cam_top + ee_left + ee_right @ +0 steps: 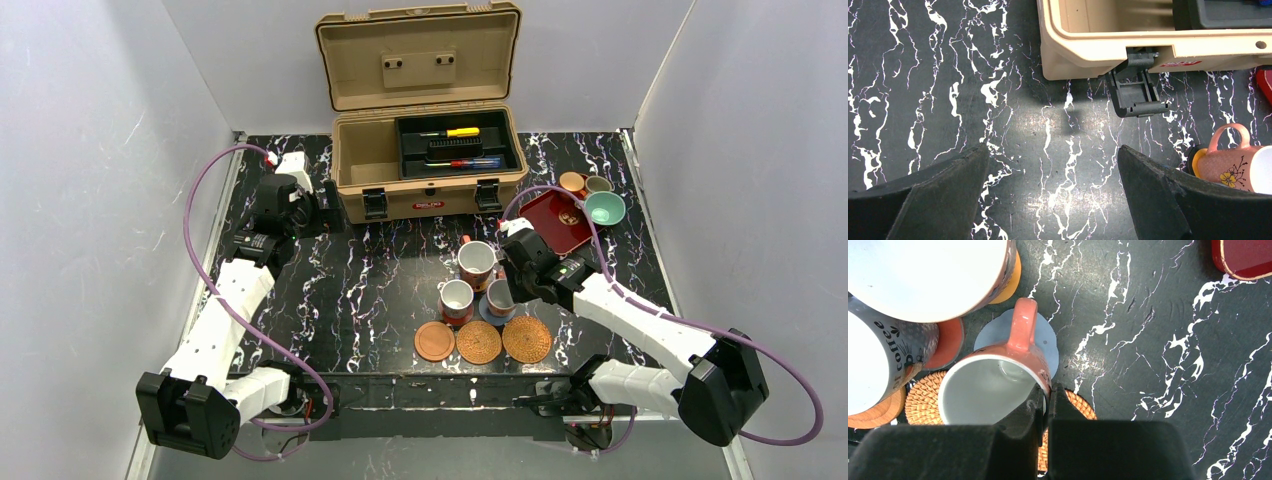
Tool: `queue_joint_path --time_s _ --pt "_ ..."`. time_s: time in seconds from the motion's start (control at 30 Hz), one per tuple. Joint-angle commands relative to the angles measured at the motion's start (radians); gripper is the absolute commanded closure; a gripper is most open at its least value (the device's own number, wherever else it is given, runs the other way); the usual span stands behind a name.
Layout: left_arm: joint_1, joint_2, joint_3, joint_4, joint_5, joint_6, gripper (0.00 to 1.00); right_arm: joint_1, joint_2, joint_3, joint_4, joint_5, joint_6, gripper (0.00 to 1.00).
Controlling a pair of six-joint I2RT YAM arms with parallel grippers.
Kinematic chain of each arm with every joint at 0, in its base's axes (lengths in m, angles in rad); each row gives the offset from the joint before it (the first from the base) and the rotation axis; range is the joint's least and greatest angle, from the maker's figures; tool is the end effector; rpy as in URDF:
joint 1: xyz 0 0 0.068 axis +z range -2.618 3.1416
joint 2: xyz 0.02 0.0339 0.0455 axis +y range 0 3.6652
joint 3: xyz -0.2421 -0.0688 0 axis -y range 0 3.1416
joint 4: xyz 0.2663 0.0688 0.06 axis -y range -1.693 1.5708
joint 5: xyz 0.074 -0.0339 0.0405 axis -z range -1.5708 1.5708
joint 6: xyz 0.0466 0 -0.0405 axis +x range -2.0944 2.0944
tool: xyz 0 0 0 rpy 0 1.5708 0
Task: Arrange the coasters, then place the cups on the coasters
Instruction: Place the cup on the coaster.
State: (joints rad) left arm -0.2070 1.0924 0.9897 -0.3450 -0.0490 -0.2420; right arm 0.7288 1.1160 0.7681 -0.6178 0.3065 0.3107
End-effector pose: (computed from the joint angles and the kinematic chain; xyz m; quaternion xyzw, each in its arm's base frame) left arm 0.2826 -0.0570 0.3086 -0.0279 0.8458 -0.0983 0.5236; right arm 0.1972 0.1572 0.1992 -0.1513 0.9323 0.0198 0.3279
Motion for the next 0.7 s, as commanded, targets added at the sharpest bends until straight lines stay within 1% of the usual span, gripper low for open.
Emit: queue_joint_path --time_s 0.0,0.4,0.67 --pt "-0.006 -0.001 0.006 -0.014 -0.011 0.011 0.01 0.006 -0.004 0.0 0.049 -0.006 0.001 0.99" --pt "-0.006 -0.002 0.005 -0.014 -0.009 0.01 0.01 0.006 0.001 0.002 0.043 0.0 0.003 0.99" --pt "-0.006 -0.003 0.005 -0.014 -0.008 0.01 0.01 0.005 0.002 0.003 0.041 0.005 0.005 0.88"
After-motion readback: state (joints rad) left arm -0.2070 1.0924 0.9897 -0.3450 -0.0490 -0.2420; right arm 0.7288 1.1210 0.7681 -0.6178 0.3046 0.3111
